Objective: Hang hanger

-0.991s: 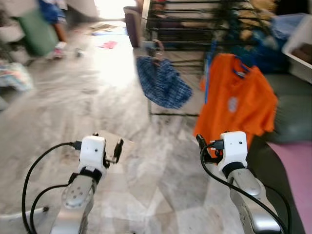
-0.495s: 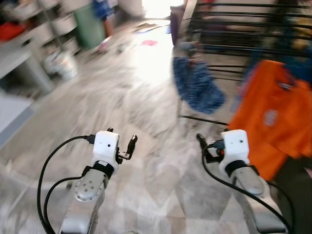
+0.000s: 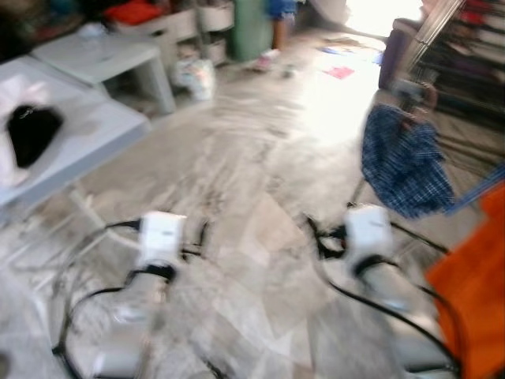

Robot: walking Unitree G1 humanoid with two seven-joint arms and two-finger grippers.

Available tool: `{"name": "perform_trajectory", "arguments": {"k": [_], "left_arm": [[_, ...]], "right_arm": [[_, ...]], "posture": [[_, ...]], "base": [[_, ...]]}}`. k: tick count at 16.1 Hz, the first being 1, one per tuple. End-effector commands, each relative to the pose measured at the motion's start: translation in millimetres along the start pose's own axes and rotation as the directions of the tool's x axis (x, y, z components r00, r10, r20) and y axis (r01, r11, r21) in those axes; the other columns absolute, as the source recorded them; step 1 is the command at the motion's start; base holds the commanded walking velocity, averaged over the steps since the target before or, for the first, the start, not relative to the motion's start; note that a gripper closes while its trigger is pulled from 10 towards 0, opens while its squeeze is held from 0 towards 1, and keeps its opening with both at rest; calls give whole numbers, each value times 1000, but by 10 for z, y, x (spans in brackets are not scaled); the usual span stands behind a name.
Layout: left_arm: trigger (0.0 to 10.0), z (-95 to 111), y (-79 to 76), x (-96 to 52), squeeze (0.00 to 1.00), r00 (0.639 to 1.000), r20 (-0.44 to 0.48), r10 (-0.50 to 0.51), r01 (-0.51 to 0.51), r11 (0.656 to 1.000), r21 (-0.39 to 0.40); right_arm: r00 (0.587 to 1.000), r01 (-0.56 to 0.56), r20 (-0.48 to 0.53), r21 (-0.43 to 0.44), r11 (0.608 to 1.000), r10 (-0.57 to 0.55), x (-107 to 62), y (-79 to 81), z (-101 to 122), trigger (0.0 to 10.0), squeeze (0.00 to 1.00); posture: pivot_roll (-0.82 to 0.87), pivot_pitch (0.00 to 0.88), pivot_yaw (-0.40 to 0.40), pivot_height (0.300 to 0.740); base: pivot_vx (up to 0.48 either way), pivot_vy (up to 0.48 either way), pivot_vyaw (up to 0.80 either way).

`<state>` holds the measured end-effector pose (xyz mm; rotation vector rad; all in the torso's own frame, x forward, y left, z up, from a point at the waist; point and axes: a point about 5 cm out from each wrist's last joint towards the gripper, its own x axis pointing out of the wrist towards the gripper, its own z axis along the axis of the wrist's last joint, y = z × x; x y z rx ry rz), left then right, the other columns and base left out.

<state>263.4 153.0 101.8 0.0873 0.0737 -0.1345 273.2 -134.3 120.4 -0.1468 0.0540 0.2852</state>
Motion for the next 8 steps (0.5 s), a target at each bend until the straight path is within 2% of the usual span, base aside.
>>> {"name": "perform_trajectory", "arguments": {"k": [1,4,8], "left_arm": [[10000,23,-47,14,0,1000,6,0,0,1000,6],[10000,36,3,33,0,998,7,59,-59,998,16],[10000,25,88,100,0,986,-36,160,-162,984,-69]], "right_arm": [[1000,10,-16,-9,1000,-10,-37,-50,-39,10000,0],[1000,3,-17,-11,1000,-3,-47,-37,-47,10000,0],[1000,-10,-12,-21,1000,10,-25,-15,-45,10000,0]], "posture": [[-31,68,15,740],[-31,66,17,740],[-28,58,20,740]], "base": [[0,0,800],[0,0,800],[0,0,800]]}}
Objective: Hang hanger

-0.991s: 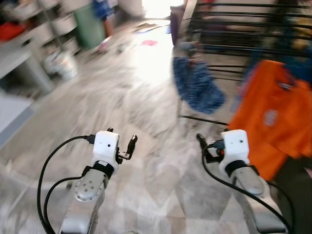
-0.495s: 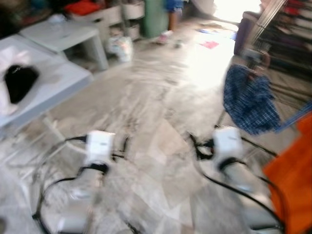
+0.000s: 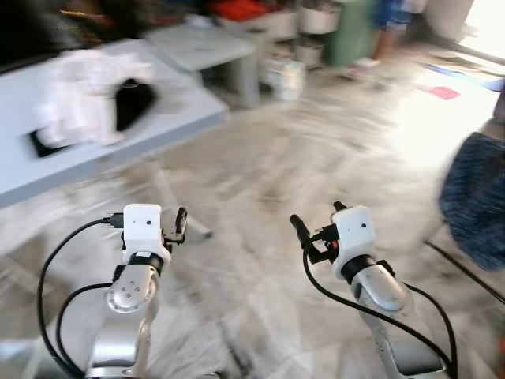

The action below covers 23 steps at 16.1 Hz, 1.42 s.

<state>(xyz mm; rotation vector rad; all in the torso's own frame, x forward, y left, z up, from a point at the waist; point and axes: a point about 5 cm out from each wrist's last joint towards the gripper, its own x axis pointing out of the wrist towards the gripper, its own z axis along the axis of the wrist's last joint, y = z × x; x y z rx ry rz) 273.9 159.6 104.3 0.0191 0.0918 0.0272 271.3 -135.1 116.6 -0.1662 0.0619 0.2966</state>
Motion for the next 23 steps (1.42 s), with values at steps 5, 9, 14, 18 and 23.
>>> {"name": "perform_trajectory", "arguments": {"k": [5,9,14,18,23], "left_arm": [[10000,-19,30,-13,0,999,-30,41,-41,999,-18],[10000,-21,49,-9,0,997,-40,63,-64,997,-32],[10000,-25,21,5,0,997,-51,50,-54,996,-72],[10000,-30,24,23,0,997,-61,45,-49,997,-67],[10000,-43,15,21,0,997,-69,42,-47,997,-68]], "right_arm": [[1000,-3,0,-6,1000,3,4,-17,-10,10000,0],[1000,-17,0,-7,1000,17,-3,26,-13,10000,0],[1000,-1,6,16,1000,1,5,4,-4,10000,0],[1000,5,15,28,1000,-6,14,0,6,10000,0],[1000,10,16,33,999,-10,9,-4,4,10000,0]], "posture": [[-24,63,19,740],[-30,65,21,740],[-31,66,23,740],[-31,64,28,740],[-32,65,28,740]], "base": [[0,0,800],[0,0,800],[0,0,480],[0,135,0],[0,399,0]]}}
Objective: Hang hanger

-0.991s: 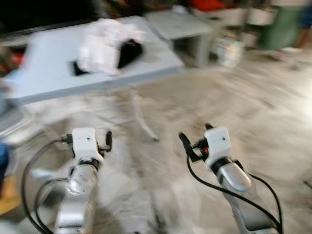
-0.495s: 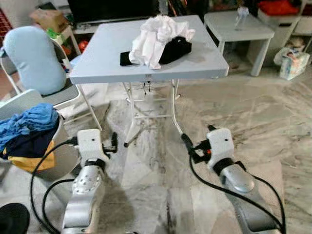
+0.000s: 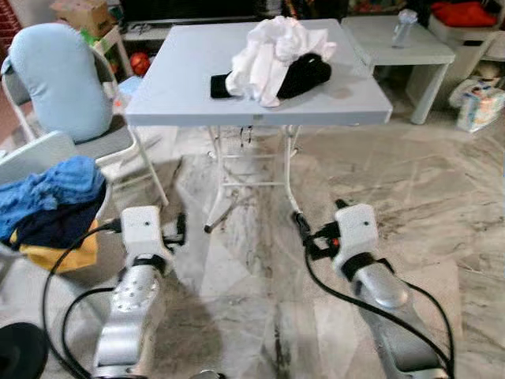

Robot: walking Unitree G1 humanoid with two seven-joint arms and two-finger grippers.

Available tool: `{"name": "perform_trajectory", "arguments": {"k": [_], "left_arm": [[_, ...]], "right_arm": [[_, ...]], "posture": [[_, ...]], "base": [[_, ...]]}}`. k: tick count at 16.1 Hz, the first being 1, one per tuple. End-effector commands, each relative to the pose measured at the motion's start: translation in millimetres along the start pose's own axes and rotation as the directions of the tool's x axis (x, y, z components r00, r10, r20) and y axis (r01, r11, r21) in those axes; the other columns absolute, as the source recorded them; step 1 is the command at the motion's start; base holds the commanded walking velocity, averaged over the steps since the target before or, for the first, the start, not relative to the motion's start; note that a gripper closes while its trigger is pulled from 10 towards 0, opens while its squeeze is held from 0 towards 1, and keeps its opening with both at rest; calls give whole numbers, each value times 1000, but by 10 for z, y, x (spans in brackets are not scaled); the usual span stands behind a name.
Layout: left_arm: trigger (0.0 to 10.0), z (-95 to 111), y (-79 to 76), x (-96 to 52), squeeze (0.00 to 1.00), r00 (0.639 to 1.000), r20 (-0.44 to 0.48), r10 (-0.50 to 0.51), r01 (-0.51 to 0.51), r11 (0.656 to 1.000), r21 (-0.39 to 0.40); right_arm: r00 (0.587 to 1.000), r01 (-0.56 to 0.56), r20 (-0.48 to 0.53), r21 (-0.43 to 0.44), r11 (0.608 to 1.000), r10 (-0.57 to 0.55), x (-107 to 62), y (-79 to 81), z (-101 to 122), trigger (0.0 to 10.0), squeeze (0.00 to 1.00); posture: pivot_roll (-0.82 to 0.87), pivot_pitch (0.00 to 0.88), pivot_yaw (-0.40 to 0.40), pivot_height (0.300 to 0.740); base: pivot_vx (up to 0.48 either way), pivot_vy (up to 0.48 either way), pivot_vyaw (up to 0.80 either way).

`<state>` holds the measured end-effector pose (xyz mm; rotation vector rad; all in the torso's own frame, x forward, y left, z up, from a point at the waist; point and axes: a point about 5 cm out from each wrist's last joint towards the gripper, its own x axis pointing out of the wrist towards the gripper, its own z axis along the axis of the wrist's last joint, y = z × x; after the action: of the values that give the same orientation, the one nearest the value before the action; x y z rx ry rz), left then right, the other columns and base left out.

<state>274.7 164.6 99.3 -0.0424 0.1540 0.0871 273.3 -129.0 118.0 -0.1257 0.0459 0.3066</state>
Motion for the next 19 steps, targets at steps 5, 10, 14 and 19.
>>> {"name": "perform_trajectory", "arguments": {"k": [5,10,14,19], "left_arm": [[10000,-3,-41,1,0,1000,-9,-15,15,1000,-6],[10000,-8,-53,9,0,1000,-13,-19,19,1000,-4],[10000,-16,-47,9,0,1000,-16,-12,12,1000,-3],[10000,103,-39,-12,0,996,69,-57,57,998,6]], "right_arm": [[1000,16,-1,-8,1000,-16,-26,-48,-5,10000,0],[1000,17,-1,-13,1000,-17,-26,-56,-7,10000,0],[1000,13,-1,-14,1000,-13,-29,-49,-6,10000,0],[1000,-15,15,-17,1000,16,-38,-13,18,10000,0]], "posture": [[-32,67,27,740],[-37,66,28,740],[-37,66,28,740],[-39,70,27,740]], "base": [[0,416,0],[0,416,0],[0,434,0],[0,0,0]]}}
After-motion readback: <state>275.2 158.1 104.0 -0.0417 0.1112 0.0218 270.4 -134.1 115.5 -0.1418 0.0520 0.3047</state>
